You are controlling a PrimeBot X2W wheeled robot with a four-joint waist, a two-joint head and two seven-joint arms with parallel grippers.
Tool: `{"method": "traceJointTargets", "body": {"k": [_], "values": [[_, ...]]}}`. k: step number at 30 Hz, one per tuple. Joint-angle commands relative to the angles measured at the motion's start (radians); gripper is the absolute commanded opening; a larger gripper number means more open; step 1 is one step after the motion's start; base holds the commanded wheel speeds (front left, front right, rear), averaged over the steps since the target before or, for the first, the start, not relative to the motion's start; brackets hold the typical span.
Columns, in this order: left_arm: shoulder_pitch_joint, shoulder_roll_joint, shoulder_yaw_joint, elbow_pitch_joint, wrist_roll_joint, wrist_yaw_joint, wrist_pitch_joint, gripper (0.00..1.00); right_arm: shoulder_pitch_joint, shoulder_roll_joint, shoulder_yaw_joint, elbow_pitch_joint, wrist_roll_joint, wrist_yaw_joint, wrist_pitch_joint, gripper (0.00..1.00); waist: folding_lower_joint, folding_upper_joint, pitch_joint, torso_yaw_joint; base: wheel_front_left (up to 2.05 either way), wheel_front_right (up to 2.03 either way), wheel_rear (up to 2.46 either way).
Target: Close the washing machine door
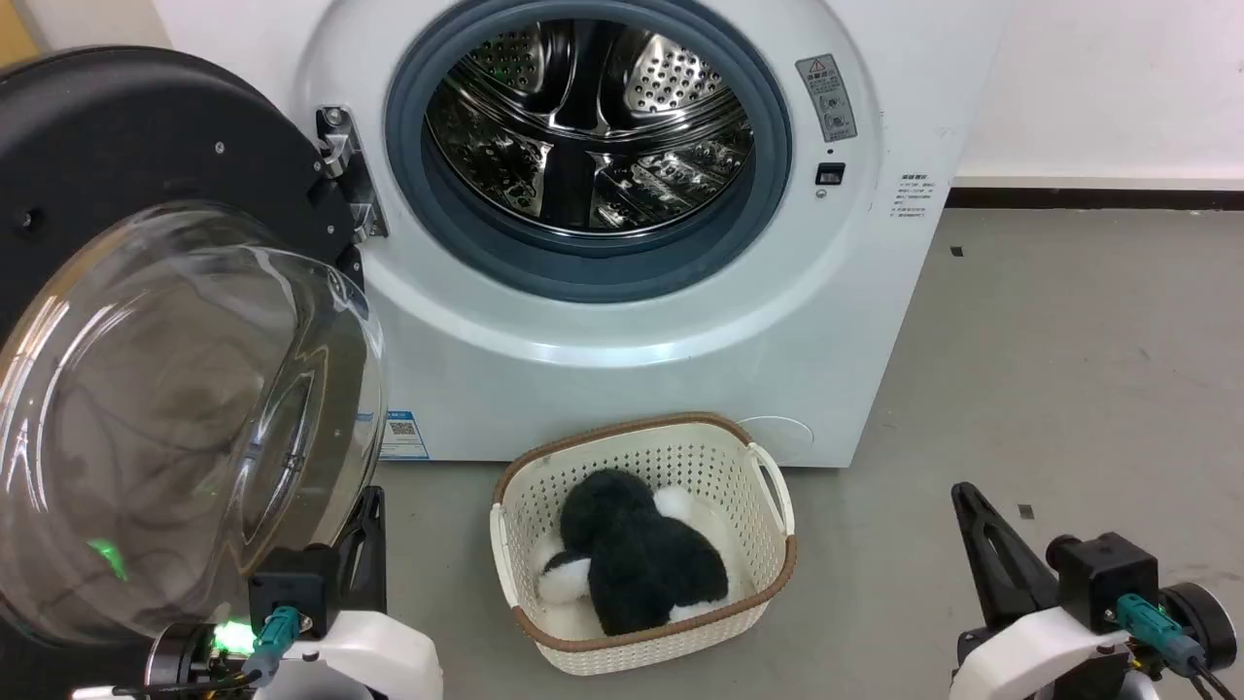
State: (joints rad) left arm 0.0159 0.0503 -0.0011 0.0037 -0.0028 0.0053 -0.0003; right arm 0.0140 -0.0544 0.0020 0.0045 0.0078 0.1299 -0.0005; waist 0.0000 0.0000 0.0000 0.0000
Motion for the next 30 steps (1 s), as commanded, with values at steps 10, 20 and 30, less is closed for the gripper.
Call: {"method": "traceJointTargets", "body": {"k": [10, 20, 30], "values": [[0.0, 0.0, 0.0, 0.001, 0.0, 0.001, 0.0, 1.0, 0.001, 0.0, 0.001, 0.001, 0.001, 0.0, 0.0, 1.0, 0.0, 0.0, 0.0, 0.0, 0.0, 0.0, 0.0], [0.001, 0.0, -0.01, 0.005, -0.008, 0.008, -0.017, 1.0, 0.004, 0.0, -0.006, 0.005, 0.018, 0.0, -0.016, 1.0, 0.0, 0.0, -0.001, 0.001, 0.0, 0.0, 0.0], [0.002, 0.0, -0.019, 0.007, -0.015, 0.017, -0.036, 1.0, 0.008, 0.0, -0.009, 0.006, 0.036, 0.0, -0.035, 1.0, 0.0, 0.0, -0.005, 0.009, 0.0, 0.0, 0.0]]}}
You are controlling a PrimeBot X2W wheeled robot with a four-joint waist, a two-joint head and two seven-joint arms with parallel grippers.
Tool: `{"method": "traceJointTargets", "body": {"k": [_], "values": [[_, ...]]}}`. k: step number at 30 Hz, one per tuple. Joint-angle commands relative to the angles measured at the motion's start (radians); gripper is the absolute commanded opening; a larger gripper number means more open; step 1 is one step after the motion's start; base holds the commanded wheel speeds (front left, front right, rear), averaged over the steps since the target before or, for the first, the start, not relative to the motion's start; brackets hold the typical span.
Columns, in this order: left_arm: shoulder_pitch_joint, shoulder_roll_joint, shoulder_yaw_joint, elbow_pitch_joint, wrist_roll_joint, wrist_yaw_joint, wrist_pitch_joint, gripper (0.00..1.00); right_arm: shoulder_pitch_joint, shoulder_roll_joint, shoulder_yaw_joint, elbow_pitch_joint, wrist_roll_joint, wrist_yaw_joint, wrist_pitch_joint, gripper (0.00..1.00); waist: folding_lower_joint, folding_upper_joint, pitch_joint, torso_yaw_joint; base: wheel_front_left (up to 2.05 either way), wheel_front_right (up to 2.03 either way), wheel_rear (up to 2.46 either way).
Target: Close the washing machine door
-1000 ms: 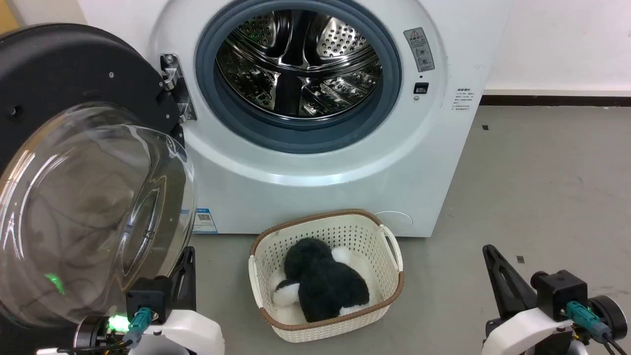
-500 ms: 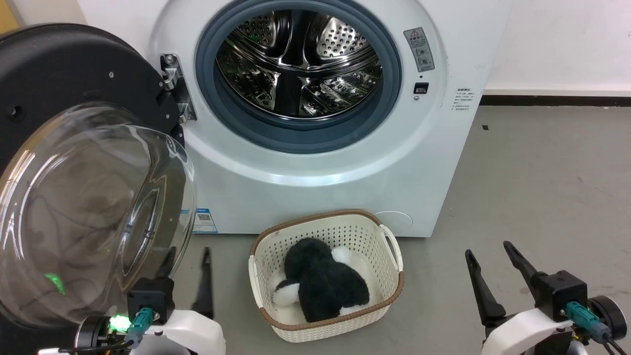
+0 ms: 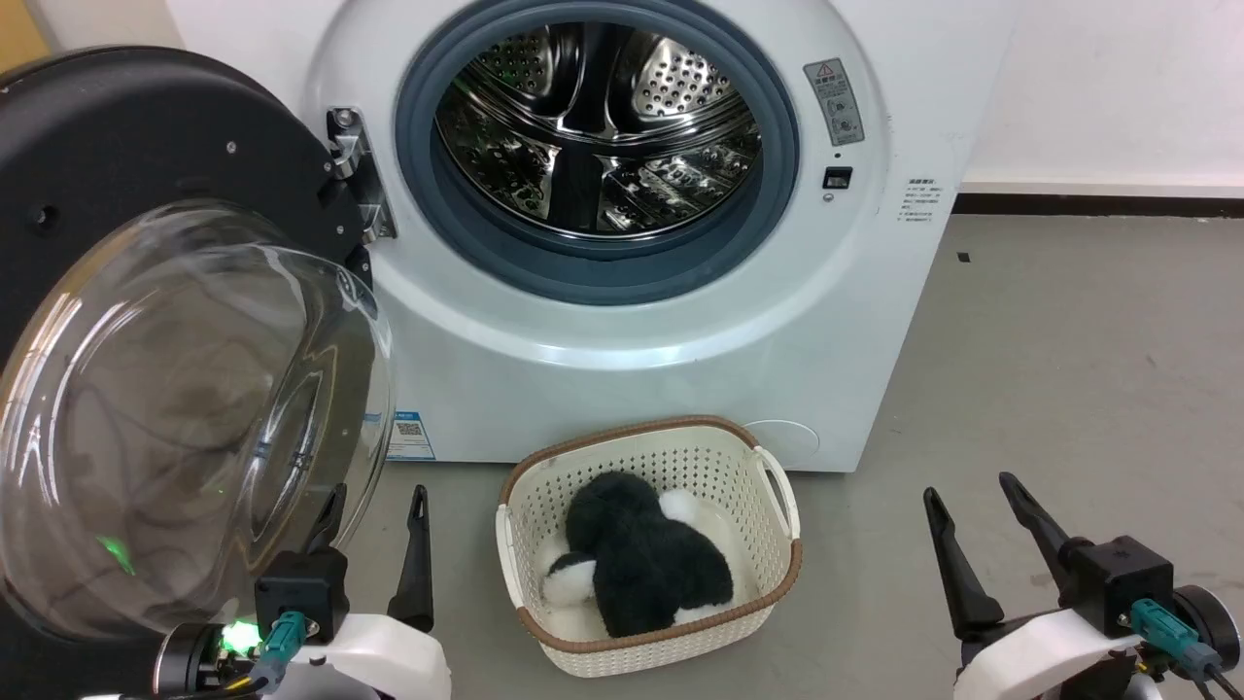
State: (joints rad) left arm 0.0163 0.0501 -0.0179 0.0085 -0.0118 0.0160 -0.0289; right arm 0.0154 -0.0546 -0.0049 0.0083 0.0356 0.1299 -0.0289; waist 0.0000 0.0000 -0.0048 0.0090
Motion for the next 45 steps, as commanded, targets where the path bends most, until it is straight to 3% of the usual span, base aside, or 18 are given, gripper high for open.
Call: {"method": "traceJointTargets", "body": {"k": [1, 45], "values": [[0.002, 0.0, -0.003, 0.002, -0.007, 0.007, -0.009, 1.0, 0.007, 0.001, -0.002, 0.002, 0.01, 0.0, -0.009, 1.0, 0.0, 0.0, -0.001, 0.002, 0.0, 0.0, 0.0], [0.04, 0.014, -0.022, 0.01, -0.038, 0.042, -0.101, 1.0, 0.037, 0.002, 0.029, 0.044, 0.107, 0.0, -0.096, 1.0, 0.0, 0.0, -0.046, 0.207, 0.0, 0.0, 0.0]]}}
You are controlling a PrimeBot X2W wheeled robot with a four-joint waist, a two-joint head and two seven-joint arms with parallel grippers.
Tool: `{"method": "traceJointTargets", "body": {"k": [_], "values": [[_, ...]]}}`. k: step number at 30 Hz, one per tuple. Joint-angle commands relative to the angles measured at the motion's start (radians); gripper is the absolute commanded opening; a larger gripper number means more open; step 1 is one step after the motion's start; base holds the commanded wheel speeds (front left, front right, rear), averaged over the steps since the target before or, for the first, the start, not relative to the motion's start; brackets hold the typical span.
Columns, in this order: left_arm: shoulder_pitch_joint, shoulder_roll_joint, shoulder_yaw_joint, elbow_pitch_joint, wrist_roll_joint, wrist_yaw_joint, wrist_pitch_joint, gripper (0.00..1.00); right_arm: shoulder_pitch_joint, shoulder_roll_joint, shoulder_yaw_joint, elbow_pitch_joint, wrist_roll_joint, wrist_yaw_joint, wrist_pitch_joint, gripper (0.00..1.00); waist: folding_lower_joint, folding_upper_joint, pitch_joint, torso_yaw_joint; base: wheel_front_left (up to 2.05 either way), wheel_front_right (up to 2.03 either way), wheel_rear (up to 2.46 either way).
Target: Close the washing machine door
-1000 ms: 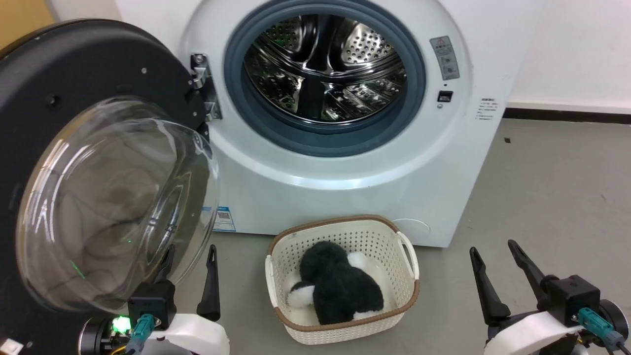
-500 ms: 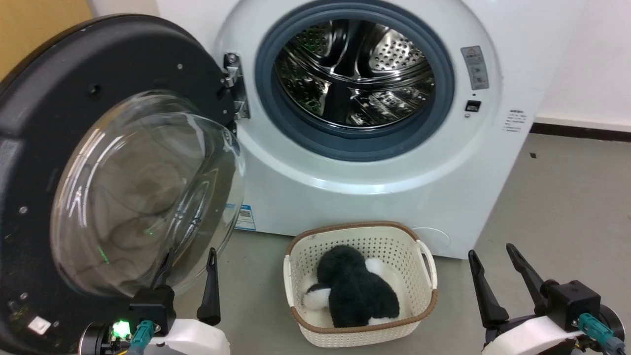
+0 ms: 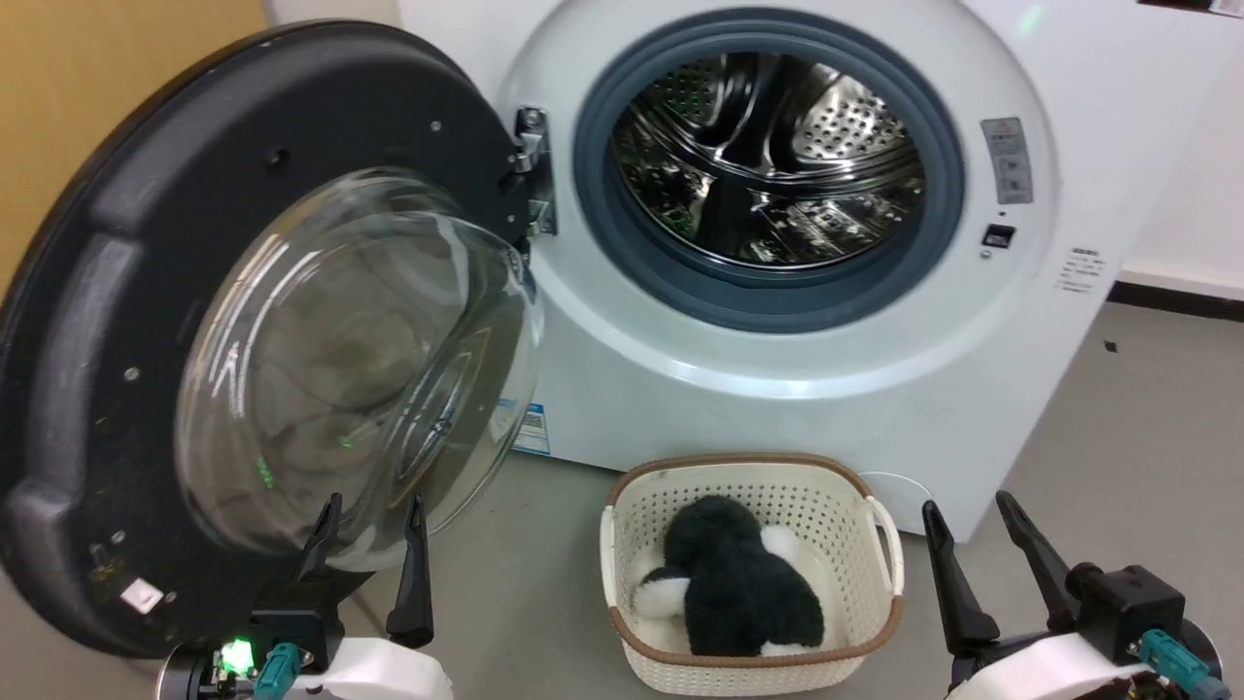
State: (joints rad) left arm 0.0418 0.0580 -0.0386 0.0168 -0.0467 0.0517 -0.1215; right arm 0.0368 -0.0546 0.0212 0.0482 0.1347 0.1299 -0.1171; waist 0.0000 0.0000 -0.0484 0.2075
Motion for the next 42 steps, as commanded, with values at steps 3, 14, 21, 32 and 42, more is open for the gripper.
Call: {"method": "traceJointTargets", "body": {"k": [3, 14, 21, 32, 42], "values": [[0.018, 0.008, -0.002, 0.002, -0.005, 0.01, -0.015, 1.0, 0.017, 0.002, 0.008, 0.008, 0.014, 0.0, -0.013, 1.0, 0.0, 0.0, -0.005, 0.026, 0.0, 0.0, 0.0], [0.033, 0.011, -0.001, -0.005, -0.017, 0.026, -0.038, 1.0, 0.009, 0.003, 0.03, 0.018, 0.022, 0.0, -0.025, 1.0, 0.0, 0.0, -0.001, 0.078, 0.0, 0.0, 0.0], [0.039, 0.011, -0.001, -0.014, -0.022, 0.038, -0.053, 1.0, 0.001, 0.003, 0.048, 0.027, 0.03, 0.001, -0.035, 1.0, 0.0, 0.0, 0.001, 0.11, 0.0, 0.0, 0.0], [0.052, 0.011, -0.003, -0.026, -0.03, 0.057, -0.076, 1.0, -0.014, 0.003, 0.08, 0.049, 0.048, 0.001, -0.054, 1.0, 0.0, 0.0, 0.002, 0.157, 0.0, 0.0, 0.0], [0.072, 0.013, 0.0, -0.038, -0.037, 0.072, -0.099, 1.0, -0.02, 0.004, 0.102, 0.071, 0.071, 0.001, -0.079, 1.0, 0.0, 0.0, -0.001, 0.202, 0.0, 0.0, 0.0]]}}
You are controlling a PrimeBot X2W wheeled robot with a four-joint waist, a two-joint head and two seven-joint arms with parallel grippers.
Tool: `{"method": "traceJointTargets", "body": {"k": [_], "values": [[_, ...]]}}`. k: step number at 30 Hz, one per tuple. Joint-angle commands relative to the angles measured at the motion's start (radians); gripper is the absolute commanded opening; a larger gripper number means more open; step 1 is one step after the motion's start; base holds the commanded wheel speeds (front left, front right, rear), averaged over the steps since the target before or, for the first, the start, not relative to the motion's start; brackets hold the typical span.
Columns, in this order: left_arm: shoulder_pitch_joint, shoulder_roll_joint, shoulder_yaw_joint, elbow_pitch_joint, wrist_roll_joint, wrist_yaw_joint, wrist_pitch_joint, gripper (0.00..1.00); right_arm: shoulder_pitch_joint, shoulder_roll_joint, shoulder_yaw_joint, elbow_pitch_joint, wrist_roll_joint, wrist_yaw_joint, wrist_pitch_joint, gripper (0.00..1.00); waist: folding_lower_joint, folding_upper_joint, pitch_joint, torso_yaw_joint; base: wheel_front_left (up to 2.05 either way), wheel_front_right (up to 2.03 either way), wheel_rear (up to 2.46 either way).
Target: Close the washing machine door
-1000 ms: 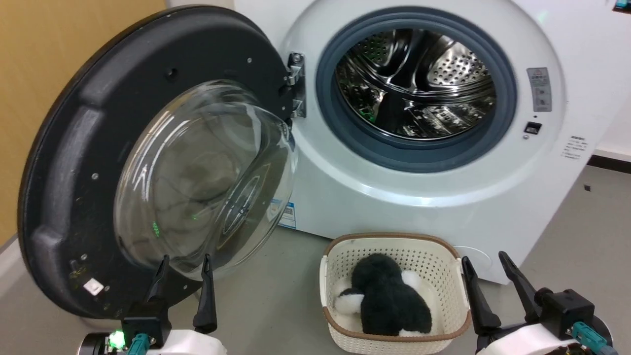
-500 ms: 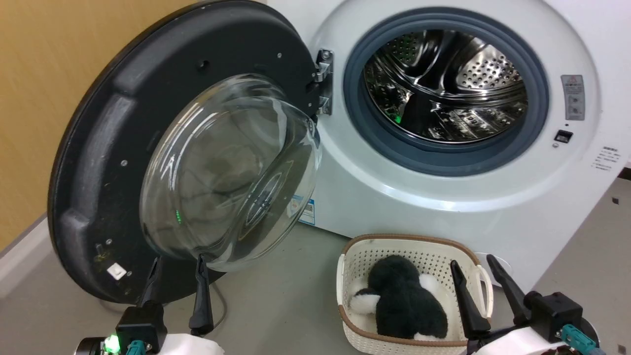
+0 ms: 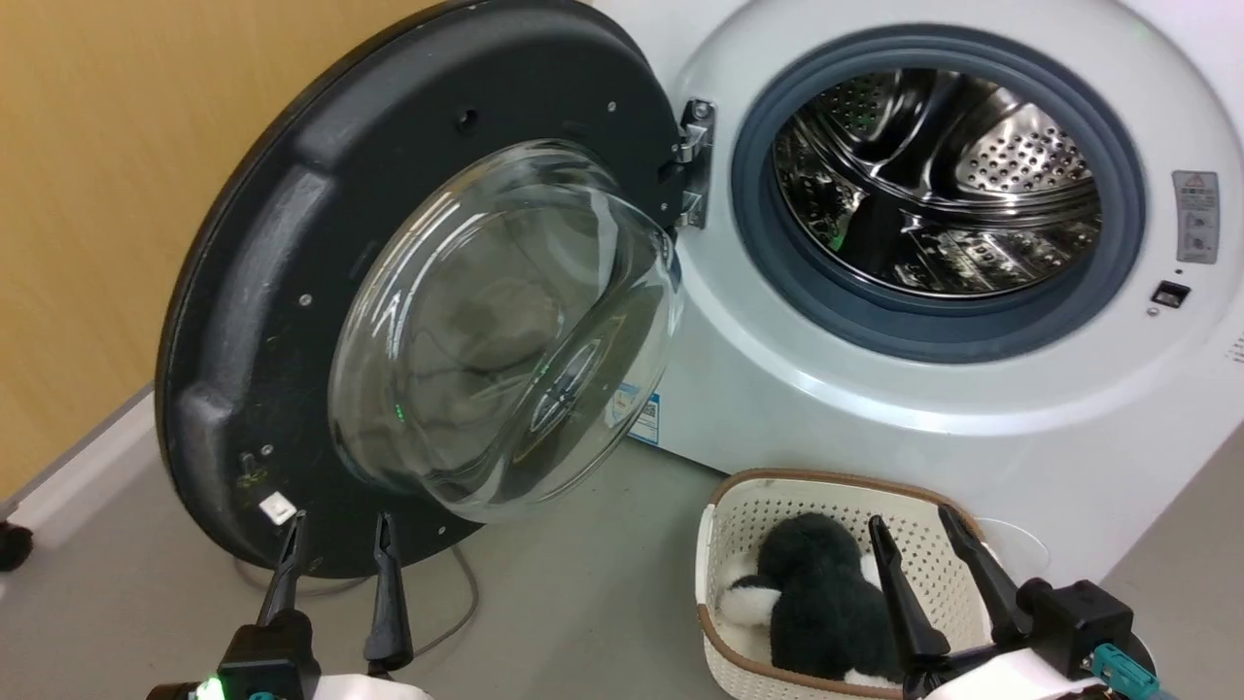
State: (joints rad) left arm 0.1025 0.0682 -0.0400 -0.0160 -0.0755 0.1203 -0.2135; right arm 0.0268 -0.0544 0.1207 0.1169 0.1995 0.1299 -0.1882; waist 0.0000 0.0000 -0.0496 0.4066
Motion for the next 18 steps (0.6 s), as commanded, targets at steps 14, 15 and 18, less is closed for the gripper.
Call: {"method": "traceJointTargets", "body": {"k": [14, 15, 18], "values": [[0.023, 0.009, 0.001, -0.014, -0.016, 0.021, -0.036, 1.0, -0.019, 0.004, 0.03, 0.028, 0.035, 0.001, -0.045, 1.0, 0.0, 0.0, -0.003, 0.06, 0.0, 0.0, 0.0], [0.025, 0.01, 0.001, -0.015, -0.017, 0.021, -0.038, 1.0, -0.018, 0.004, 0.031, 0.03, 0.037, 0.001, -0.047, 1.0, 0.0, 0.0, -0.003, 0.063, 0.0, 0.0, 0.0], [0.029, 0.011, -0.002, -0.015, -0.02, 0.021, -0.044, 1.0, -0.016, 0.002, 0.035, 0.034, 0.041, 0.001, -0.055, 1.0, 0.0, 0.0, -0.006, 0.074, 0.0, 0.0, 0.0]]}}
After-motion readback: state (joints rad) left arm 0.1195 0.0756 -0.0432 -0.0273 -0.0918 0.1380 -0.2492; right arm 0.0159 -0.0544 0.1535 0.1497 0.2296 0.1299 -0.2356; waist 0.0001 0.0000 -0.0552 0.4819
